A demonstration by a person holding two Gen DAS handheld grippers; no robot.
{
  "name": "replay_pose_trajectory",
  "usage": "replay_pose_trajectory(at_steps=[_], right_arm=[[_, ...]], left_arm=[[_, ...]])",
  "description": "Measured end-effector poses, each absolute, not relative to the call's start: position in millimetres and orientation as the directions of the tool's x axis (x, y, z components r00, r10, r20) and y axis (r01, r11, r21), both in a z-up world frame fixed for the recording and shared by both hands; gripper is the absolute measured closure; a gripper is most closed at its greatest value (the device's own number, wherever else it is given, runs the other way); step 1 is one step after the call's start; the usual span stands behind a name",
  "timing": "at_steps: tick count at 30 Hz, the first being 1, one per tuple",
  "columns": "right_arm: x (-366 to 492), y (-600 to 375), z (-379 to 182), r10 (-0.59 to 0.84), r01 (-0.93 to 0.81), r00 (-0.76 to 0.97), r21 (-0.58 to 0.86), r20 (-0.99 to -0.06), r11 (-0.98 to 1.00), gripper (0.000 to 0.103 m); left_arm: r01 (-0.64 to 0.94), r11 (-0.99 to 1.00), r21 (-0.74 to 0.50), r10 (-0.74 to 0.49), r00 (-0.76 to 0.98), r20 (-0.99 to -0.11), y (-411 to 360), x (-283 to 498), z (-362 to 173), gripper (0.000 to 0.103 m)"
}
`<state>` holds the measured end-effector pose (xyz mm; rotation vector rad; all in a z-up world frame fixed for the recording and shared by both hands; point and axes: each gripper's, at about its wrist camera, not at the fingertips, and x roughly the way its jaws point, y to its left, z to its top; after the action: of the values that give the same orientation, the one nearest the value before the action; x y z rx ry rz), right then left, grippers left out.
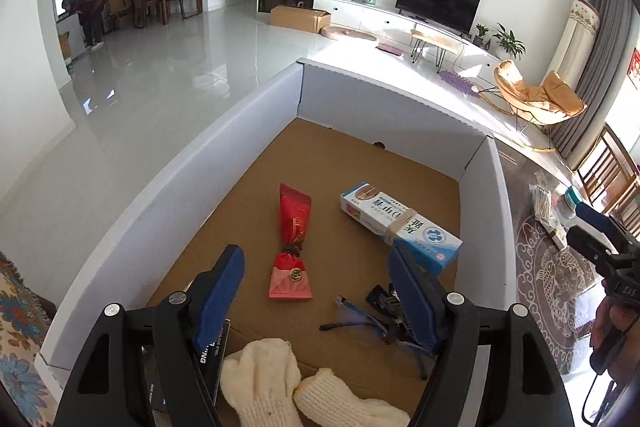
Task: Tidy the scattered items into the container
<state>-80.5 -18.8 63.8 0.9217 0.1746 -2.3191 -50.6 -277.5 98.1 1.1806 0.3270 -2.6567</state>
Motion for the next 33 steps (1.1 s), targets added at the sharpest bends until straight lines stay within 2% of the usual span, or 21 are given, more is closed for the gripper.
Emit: replay_pose_trajectory(at_steps=[4, 8, 10, 13, 16, 21, 27, 33], right_arm=[[-54.6, 89.8, 13.5, -0.320, 0.484, -0.591, -0.009, -0.740, -0.875, 0.002], [-26.0, 202.8, -31.8, -0.080, 0.284, -0.582, -0.110, -0.809, -0.953, 0.002], [-5.5, 255.2, -41.4, -0.020, 0.188, -0.581, -0.111, -0.814, -0.976, 0.002], [21.1, 309.3, -46.0, 0.007, 0.091, -0.584, -0.074, -0.812, -0.993, 0.002], [39.6, 332.9, -48.4, 0.006, 0.041, -0.595, -0.038, -0.803, -0.998, 0.000], [38.8, 342.2, -44.7, 0.037, -0.009, -0.593, -0.039, -0.804, -0.999, 0.000], [32.8, 345.9, -48.2, 0.024, -0.026, -0.580, -0.011, -0.814, -1.000, 0.000], [32.0, 345.4, -48.1, 0.024, -0.026, -0.580, -0.011, -0.814, -1.000, 0.000]], left_arm=[[0.185, -0.975, -0.123, -0.046, -0.711, -0.702, -230.4, -38.1, 125.5, 0.028], [0.059, -0.989, -0.137, 0.046, -0.753, -0.657, -173.9, -27.3, 150.2, 0.025], [-0.002, -0.991, -0.134, 0.088, -0.764, -0.639, -141.8, -23.7, 157.4, 0.009], [-0.102, -0.984, -0.143, 0.170, -0.765, -0.621, -92.0, -19.3, 160.9, 0.007], [-0.177, -0.972, -0.153, 0.234, -0.732, -0.640, -43.8, -25.1, 148.9, 0.007], [-0.250, -0.948, -0.195, 0.313, -0.641, -0.701, 18.6, -52.9, 90.4, 0.007], [-0.228, -0.966, -0.122, 0.237, -0.591, -0.771, 58.2, -94.8, 15.9, 0.007], [-0.232, -0.971, -0.061, 0.188, -0.581, -0.792, 70.6, -111.2, -12.0, 0.007]])
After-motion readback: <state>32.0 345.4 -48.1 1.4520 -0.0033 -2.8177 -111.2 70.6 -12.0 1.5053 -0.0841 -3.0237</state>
